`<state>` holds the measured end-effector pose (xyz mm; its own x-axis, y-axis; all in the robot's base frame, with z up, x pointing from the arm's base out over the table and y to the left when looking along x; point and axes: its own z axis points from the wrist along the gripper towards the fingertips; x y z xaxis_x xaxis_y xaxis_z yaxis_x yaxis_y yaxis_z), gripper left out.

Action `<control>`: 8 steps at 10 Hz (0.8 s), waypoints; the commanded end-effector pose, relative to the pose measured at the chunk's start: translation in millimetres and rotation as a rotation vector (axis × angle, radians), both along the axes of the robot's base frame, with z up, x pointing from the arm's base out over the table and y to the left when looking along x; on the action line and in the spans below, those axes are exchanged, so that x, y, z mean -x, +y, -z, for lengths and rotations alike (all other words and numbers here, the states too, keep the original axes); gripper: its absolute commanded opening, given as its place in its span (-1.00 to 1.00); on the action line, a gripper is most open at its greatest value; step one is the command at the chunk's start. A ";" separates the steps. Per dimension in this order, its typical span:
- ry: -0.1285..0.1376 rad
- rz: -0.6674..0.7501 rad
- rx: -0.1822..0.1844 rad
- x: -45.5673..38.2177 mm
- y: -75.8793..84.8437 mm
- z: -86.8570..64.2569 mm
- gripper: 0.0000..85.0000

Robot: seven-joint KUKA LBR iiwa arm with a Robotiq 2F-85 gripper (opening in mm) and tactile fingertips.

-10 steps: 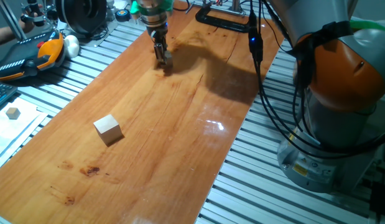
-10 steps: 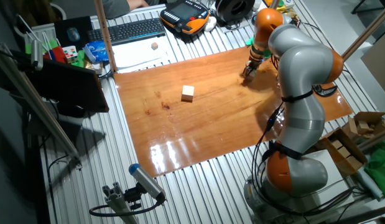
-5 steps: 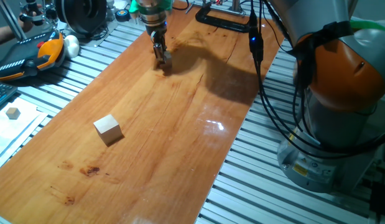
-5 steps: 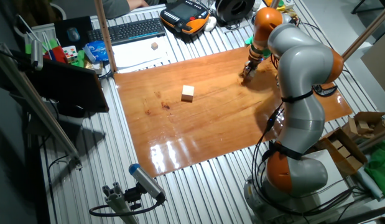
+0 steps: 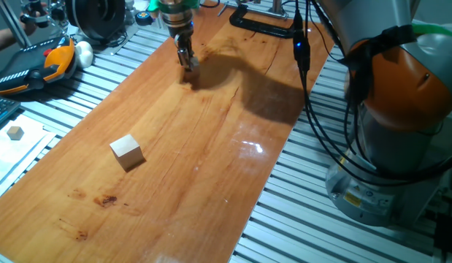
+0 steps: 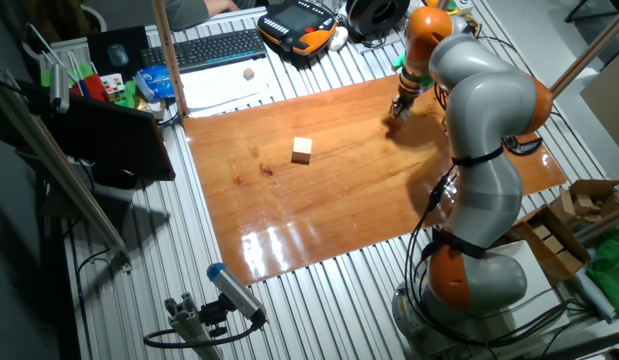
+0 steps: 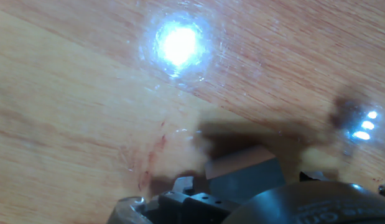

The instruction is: Pick up the small block on the left and move it to the right

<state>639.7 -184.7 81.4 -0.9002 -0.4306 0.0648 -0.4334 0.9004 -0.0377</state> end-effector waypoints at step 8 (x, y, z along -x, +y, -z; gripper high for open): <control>0.037 0.190 0.086 6.3 90.4 -84.0 -0.03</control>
<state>632.6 -106.8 163.0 -0.9616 -0.2427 0.1280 -0.2559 0.9617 -0.0986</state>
